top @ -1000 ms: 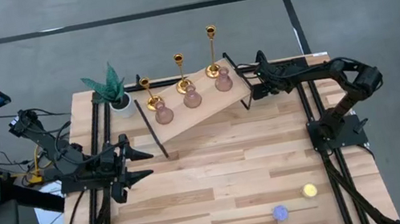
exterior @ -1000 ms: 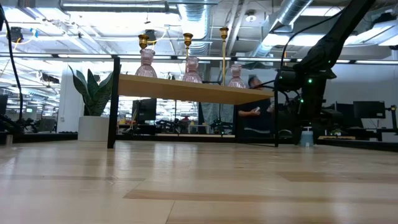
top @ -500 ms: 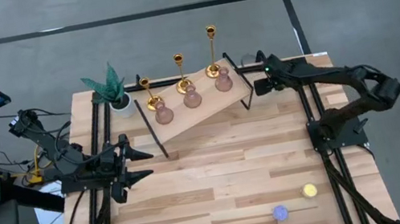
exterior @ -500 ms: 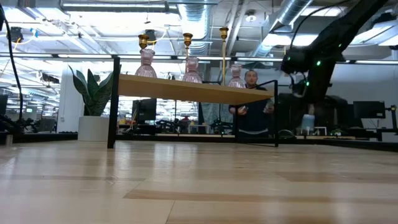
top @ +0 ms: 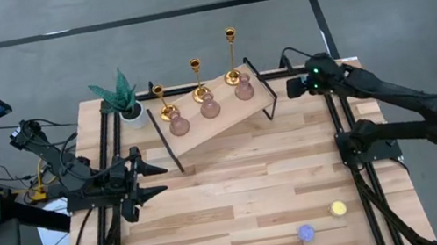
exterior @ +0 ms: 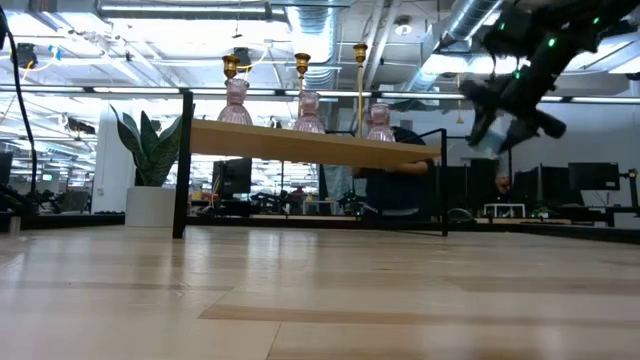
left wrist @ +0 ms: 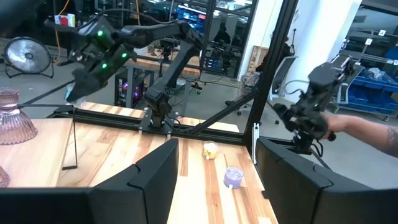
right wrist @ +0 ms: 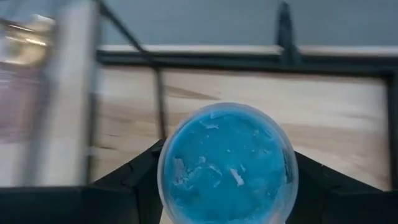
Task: Pick & Place candle stick holders
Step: Put the blue scented candle on the shelf
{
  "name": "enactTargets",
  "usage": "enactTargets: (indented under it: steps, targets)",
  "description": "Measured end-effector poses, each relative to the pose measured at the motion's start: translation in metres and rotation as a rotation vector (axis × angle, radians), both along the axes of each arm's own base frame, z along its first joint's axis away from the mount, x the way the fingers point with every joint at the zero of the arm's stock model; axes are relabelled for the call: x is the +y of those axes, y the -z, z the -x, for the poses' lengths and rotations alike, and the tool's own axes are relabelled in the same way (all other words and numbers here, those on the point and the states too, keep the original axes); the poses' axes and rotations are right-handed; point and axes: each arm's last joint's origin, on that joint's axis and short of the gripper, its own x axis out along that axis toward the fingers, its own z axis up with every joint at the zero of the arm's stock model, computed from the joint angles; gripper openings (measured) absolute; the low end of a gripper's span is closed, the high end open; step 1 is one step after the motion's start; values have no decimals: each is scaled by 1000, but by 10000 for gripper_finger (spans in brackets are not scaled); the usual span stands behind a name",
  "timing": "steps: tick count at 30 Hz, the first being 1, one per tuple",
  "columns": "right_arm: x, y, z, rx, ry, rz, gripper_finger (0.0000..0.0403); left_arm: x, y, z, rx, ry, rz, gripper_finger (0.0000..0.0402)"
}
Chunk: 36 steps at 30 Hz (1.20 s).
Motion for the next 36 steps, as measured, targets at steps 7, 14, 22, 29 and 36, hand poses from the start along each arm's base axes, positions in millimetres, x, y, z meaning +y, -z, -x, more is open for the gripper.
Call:
enactTargets:
  steps: [7, 14, 22, 29, 36]
  targets:
    - [24, -42, -18, -135, -169, 69, 223, 0, 0, 0, 0, 0, 0, 214]
    - [51, -83, -45, -232, -337, 117, 226, 0, 0, 0, 0, 0, 0, 214]
    - [67, -90, -84, -197, -445, 101, 227, 0, 0, 0, 0, 0, -1, 214]
    - [69, -71, -122, -98, -476, 57, 227, 0, 0, 0, 0, 0, 0, 214]
    - [56, -53, -142, -26, -447, 22, 227, 0, 0, 0, 0, 0, 0, 214]
